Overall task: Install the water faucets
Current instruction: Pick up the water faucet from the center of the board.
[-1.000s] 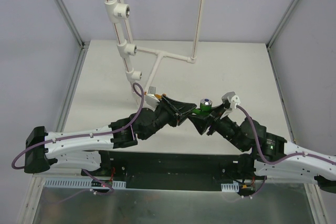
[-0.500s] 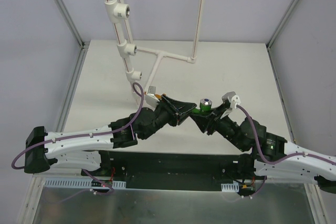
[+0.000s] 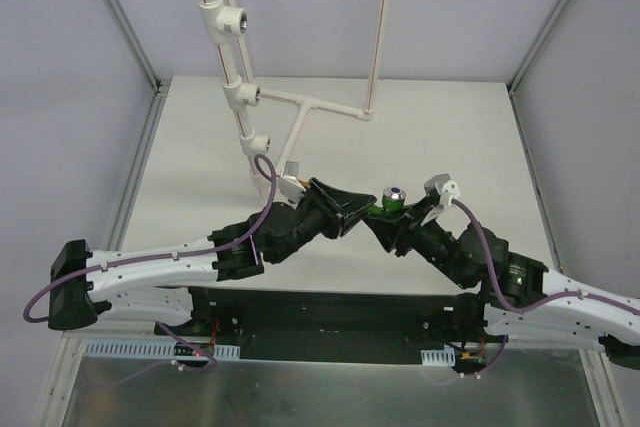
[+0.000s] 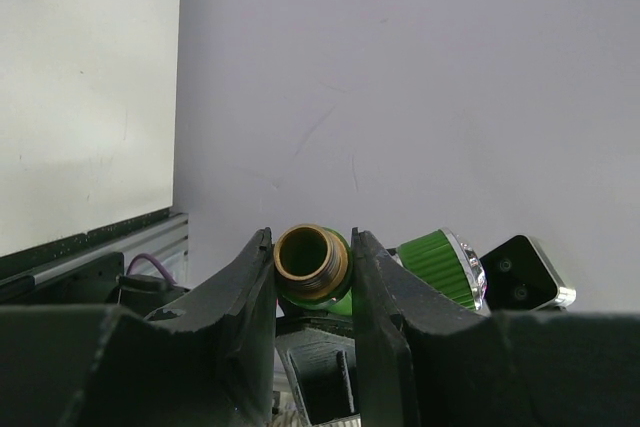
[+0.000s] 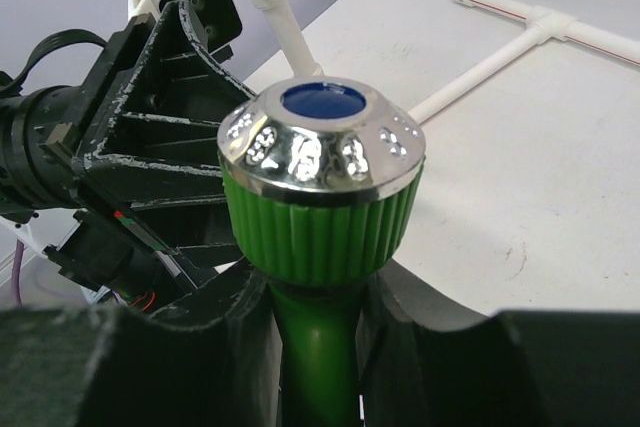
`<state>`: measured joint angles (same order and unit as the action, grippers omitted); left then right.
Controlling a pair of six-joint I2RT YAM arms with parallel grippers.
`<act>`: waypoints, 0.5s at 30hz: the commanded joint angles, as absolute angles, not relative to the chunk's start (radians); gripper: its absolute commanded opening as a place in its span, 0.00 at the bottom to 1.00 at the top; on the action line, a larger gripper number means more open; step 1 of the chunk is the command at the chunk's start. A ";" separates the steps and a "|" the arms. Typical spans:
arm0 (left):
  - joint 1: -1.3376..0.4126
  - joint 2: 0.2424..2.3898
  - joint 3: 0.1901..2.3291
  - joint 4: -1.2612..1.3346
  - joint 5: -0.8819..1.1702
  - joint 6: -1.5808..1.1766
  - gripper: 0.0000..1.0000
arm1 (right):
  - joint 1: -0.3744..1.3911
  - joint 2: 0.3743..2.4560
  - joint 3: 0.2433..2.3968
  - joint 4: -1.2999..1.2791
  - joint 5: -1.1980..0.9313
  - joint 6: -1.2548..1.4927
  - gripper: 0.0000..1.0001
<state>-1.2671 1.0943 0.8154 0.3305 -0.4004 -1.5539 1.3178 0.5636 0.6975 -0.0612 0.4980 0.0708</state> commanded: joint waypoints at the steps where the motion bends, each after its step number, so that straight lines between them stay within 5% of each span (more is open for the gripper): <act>1: -1.270 1.097 0.856 0.437 -0.316 -1.529 0.21 | 1.324 0.580 0.729 -0.055 0.440 0.080 0.00; 3: -1.270 1.094 0.853 0.439 -0.322 -1.526 0.41 | 1.322 0.578 0.727 -0.064 0.439 0.083 0.00; 7: -1.269 1.086 0.848 0.439 -0.330 -1.523 0.58 | 1.322 0.577 0.729 -0.084 0.437 0.092 0.00; 15: -1.267 1.077 0.848 0.425 -0.344 -1.509 0.69 | 1.322 0.571 0.715 -0.144 0.397 0.126 0.00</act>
